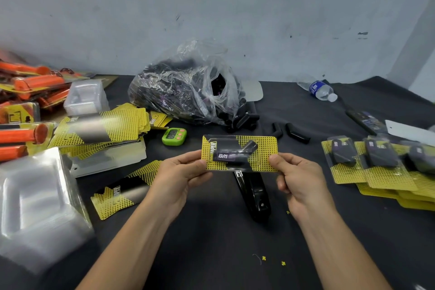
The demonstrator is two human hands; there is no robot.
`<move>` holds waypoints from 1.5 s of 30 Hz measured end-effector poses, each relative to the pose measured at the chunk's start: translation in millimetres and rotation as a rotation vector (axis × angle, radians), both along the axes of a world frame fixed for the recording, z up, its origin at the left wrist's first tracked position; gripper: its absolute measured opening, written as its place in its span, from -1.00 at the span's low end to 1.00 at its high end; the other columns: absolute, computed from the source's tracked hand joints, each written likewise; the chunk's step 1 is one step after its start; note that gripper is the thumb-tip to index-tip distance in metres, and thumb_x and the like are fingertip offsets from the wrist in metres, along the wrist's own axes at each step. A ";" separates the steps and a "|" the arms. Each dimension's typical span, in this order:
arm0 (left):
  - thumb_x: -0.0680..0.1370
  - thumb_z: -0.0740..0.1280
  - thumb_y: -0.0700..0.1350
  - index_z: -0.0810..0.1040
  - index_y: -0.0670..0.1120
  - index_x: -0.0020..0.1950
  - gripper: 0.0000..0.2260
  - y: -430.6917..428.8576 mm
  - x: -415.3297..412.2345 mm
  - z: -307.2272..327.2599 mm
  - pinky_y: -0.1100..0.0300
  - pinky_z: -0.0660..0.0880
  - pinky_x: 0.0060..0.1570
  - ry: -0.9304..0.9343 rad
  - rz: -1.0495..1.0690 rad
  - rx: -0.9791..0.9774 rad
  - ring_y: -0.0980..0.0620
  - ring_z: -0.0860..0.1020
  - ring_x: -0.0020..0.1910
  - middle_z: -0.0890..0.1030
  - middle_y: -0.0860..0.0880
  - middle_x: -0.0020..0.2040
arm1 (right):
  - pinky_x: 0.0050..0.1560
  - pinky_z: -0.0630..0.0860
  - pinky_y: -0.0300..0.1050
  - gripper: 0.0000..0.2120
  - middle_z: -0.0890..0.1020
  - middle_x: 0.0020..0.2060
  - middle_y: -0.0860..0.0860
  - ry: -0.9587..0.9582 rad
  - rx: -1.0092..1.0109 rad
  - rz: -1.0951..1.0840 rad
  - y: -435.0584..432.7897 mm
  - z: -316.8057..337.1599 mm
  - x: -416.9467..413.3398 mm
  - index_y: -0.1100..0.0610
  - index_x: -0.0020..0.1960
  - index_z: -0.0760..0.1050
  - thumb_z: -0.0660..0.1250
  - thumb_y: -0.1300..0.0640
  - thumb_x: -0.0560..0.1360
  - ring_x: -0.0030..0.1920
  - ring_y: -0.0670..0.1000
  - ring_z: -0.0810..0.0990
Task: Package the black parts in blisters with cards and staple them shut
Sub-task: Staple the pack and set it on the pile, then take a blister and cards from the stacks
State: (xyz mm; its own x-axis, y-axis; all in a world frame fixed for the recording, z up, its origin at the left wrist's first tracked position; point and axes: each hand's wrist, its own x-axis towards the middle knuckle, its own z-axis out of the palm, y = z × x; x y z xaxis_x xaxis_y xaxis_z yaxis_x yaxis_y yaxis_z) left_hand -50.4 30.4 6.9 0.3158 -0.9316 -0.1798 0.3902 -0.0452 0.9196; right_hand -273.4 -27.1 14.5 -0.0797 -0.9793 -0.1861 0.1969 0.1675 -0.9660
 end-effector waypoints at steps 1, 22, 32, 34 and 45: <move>0.54 0.36 -0.44 0.70 -0.20 0.03 -0.79 -0.6 0.4 2.0 0.27 0.64 -0.28 -0.001 0.007 0.003 0.02 0.74 -0.15 0.76 -0.18 -0.03 | -0.58 0.33 -0.33 -0.97 0.74 -0.30 0.00 0.033 -0.017 0.025 0.0 1.2 -1.6 0.19 -0.08 0.66 0.50 0.26 0.52 -0.62 -0.09 0.31; 0.62 0.34 -0.28 0.58 -0.28 0.25 -0.79 -126.0 -242.1 77.0 0.15 0.67 -0.09 0.031 -0.355 0.132 -0.05 0.69 -0.03 0.71 -0.16 0.06 | -0.31 0.62 -0.17 -0.83 0.74 -0.19 0.20 0.002 -0.061 -0.265 5.9 30.0 -149.5 0.20 0.14 0.56 0.44 0.30 0.57 -0.24 0.14 0.76; 0.50 0.41 -0.29 0.52 -0.06 -0.16 -0.84 -125.7 -282.1 33.3 0.04 0.50 0.03 -0.275 -0.407 0.179 -0.02 0.50 -0.10 0.51 -0.10 -0.15 | -0.26 0.68 -0.05 -0.90 0.74 -0.30 0.11 0.009 0.077 -0.449 7.6 9.0 -157.2 0.23 -0.06 0.64 0.35 0.32 0.56 -0.28 0.11 0.76; 0.54 0.40 -0.32 0.59 -0.07 -0.11 -0.85 -117.8 -271.9 32.3 0.08 0.54 0.08 -0.281 -0.376 0.147 -0.06 0.60 -0.04 0.62 -0.10 -0.07 | -0.27 0.67 -0.05 -0.84 0.72 -0.33 0.12 0.080 0.068 -0.376 16.8 2.9 -146.0 0.23 -0.13 0.63 0.30 0.31 0.58 -0.31 0.12 0.75; 0.52 0.43 0.10 0.69 0.00 -0.38 -0.68 -46.5 -148.6 81.3 0.20 0.48 -0.36 -0.901 -0.075 0.018 0.18 0.57 -0.50 0.63 0.04 -0.49 | -0.28 0.62 0.05 -0.78 0.71 -0.36 0.14 0.203 -0.053 0.024 43.0 30.4 -33.9 0.14 -0.22 0.65 0.29 0.30 0.51 -0.37 0.12 0.68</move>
